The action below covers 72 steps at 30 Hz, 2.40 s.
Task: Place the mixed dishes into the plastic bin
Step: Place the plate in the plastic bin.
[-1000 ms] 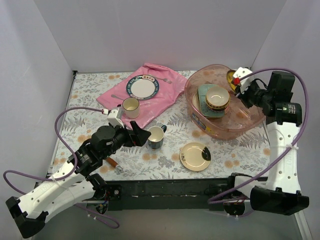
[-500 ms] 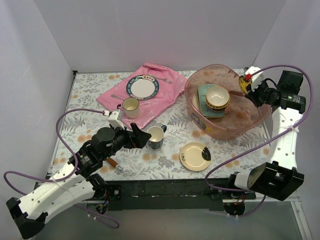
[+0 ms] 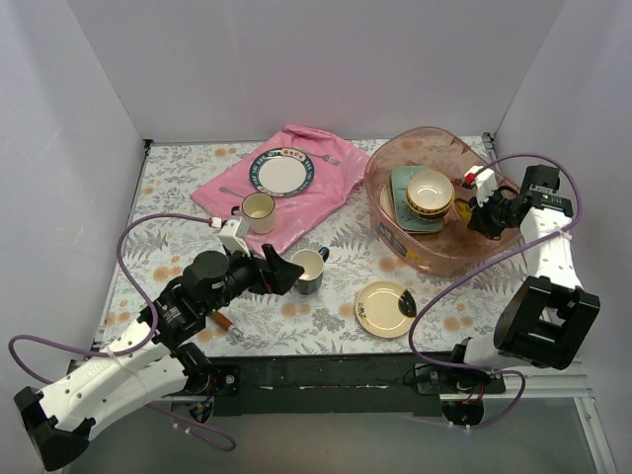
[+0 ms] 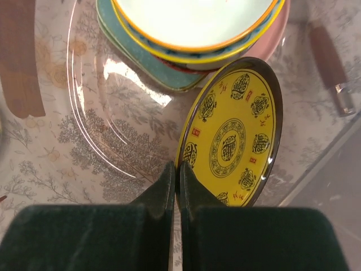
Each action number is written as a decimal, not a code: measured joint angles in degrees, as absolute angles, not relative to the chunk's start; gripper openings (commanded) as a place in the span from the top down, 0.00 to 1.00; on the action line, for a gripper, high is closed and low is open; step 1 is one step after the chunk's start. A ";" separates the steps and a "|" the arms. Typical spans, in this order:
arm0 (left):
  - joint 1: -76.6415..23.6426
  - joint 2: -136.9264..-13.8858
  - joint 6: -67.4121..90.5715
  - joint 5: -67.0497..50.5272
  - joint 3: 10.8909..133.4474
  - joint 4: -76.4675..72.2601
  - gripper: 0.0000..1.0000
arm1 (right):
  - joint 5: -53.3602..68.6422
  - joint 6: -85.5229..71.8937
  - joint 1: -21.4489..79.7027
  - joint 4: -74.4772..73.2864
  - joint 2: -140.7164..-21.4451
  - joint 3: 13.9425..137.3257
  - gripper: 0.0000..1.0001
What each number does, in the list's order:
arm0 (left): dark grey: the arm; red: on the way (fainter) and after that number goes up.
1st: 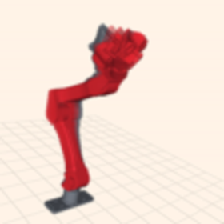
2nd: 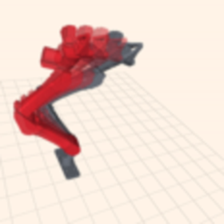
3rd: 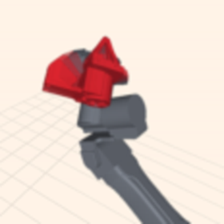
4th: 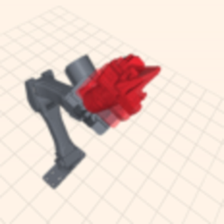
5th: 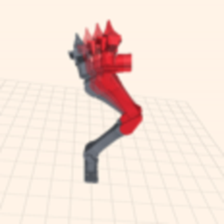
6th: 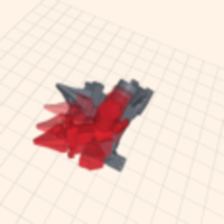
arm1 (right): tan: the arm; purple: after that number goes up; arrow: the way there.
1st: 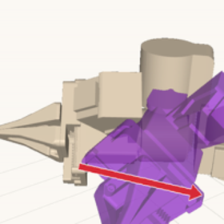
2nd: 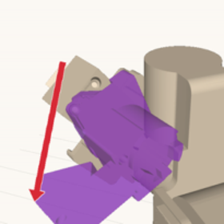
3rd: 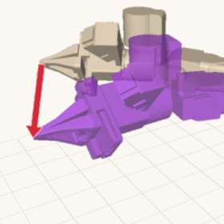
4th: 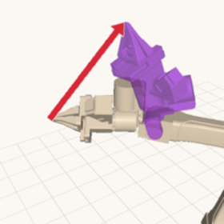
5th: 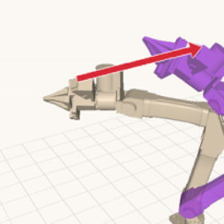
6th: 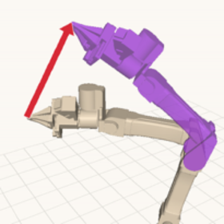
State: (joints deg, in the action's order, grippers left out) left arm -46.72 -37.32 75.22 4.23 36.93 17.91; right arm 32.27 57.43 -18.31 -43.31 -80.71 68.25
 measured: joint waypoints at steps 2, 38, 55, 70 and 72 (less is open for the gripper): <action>-46.72 -37.54 75.22 3.77 36.88 17.54 0.02 | 31.29 57.25 -18.31 -42.59 -81.14 66.57 0.99; -63.83 -81.06 74.13 -8.16 55.90 14.20 0.02 | 33.98 56.71 -18.44 -41.58 -80.51 62.15 0.59; -67.48 -95.39 82.74 4.99 58.30 15.81 0.22 | 55.42 57.89 -18.63 -44.56 -55.05 56.99 0.42; -65.95 -101.08 86.98 8.08 58.83 12.53 0.62 | 58.11 61.69 -18.55 -48.27 -55.75 52.34 0.42; -65.58 -101.58 87.00 7.92 59.20 12.14 0.70 | 58.19 61.91 -18.44 -48.42 -55.48 51.59 0.42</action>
